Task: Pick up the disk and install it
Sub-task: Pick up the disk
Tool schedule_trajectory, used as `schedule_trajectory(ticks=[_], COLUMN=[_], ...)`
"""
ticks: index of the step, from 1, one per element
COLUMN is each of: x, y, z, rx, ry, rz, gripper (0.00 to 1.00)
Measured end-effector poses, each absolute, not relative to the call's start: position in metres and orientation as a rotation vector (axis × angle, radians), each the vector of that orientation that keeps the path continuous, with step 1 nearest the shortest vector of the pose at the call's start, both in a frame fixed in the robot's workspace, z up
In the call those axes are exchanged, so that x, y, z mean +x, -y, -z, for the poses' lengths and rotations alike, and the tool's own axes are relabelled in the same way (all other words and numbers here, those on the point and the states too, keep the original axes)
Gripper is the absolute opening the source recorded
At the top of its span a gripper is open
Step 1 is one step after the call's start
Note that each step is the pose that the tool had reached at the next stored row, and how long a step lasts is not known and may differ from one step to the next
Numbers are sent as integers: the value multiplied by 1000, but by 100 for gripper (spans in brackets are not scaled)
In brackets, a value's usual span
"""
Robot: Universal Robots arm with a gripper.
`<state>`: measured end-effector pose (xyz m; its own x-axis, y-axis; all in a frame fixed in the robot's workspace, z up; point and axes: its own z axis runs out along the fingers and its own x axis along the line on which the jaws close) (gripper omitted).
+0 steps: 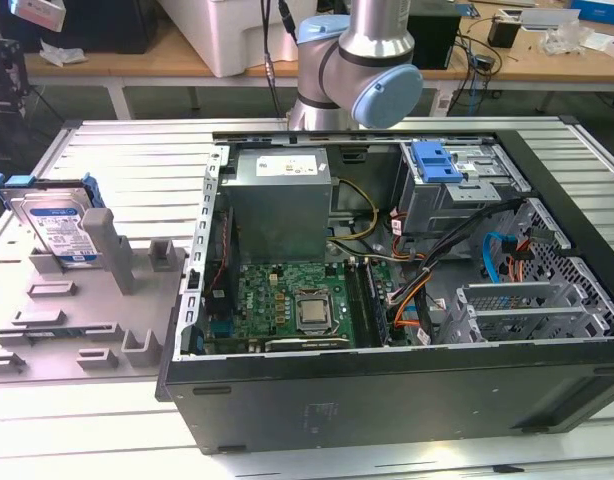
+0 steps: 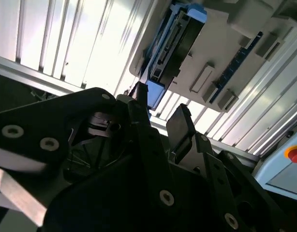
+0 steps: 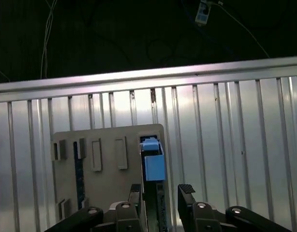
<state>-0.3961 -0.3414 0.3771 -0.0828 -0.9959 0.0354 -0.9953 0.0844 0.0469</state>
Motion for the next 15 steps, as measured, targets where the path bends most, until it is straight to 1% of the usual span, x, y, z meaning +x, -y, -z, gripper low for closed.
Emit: schedule_trajectory(ticks=[15], x=[-408], y=[341], z=[-369], rx=[2242], ry=[2117], rz=[9], gripper=[44])
